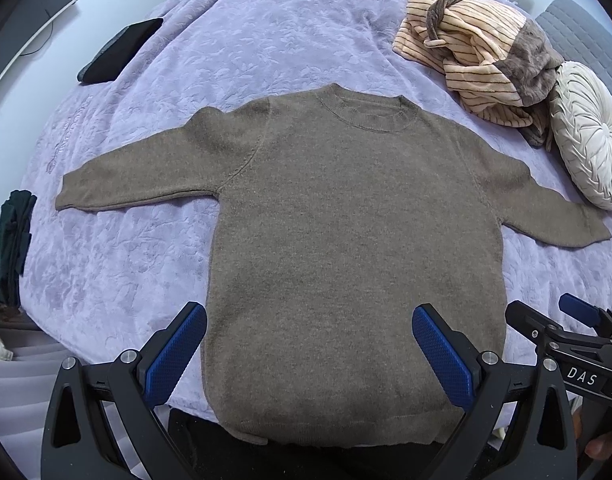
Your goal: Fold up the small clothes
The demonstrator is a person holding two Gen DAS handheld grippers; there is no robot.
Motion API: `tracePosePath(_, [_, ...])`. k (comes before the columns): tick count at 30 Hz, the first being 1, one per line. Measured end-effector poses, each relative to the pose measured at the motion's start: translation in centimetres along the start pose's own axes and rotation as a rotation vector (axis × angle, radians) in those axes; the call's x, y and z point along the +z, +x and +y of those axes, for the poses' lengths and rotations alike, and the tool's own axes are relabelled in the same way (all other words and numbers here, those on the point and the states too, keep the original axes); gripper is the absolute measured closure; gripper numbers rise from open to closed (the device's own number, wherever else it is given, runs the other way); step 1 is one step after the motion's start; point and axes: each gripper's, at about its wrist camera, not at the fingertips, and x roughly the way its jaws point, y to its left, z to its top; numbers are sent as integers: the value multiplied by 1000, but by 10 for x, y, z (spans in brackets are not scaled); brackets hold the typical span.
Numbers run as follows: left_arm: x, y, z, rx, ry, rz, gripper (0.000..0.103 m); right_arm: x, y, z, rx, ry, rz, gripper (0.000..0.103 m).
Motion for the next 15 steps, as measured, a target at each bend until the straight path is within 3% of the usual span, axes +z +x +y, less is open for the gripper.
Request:
tracePosePath(8, [-1, 11, 12, -38, -19, 24, 0, -1, 4, 8, -26, -1, 19, 0])
tracePosePath(15, [5, 32, 38, -127, -27, 51, 0, 1, 10, 31, -46, 6, 34, 0])
